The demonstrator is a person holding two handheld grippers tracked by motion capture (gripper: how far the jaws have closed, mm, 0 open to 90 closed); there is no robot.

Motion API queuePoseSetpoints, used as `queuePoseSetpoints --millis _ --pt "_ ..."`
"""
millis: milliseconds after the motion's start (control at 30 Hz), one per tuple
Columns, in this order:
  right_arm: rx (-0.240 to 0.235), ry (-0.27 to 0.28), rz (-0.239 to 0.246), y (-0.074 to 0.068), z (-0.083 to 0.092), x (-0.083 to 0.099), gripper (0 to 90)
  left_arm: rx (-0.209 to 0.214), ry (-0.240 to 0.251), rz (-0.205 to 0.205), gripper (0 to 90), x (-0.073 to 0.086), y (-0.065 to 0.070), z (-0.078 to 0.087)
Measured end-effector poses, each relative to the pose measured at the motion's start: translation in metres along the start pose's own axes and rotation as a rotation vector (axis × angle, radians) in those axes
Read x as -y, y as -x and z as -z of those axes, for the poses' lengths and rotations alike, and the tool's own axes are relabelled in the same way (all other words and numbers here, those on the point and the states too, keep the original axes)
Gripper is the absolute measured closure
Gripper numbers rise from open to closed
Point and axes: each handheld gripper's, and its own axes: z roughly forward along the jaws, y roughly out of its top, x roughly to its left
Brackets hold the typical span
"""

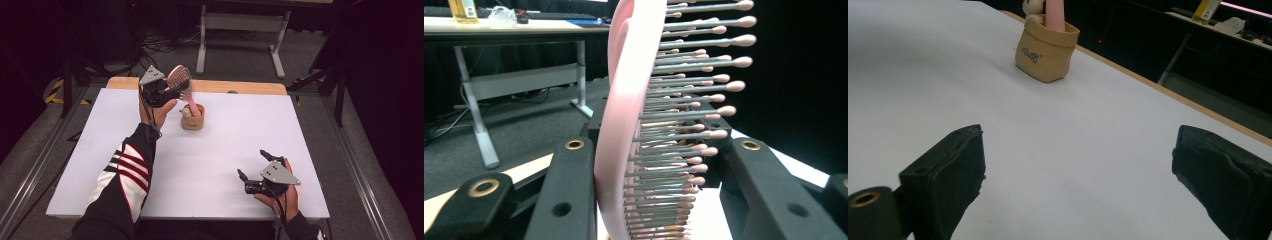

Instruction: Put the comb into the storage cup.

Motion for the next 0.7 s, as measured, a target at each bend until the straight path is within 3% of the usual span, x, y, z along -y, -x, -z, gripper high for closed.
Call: queuePoseSetpoints --millis 100,700 --pt "-0.003 -0.001 0.003 -0.001 0.0 0.0 7.6 -0.01 -0.008 -0.005 63.1 0.003 0.0 -0.003" --pt "-0.007 -0.004 0.002 -0.001 -0.001 0.0 7.6 0.004 -0.019 0.063 63.1 0.022 -0.006 -0.013"
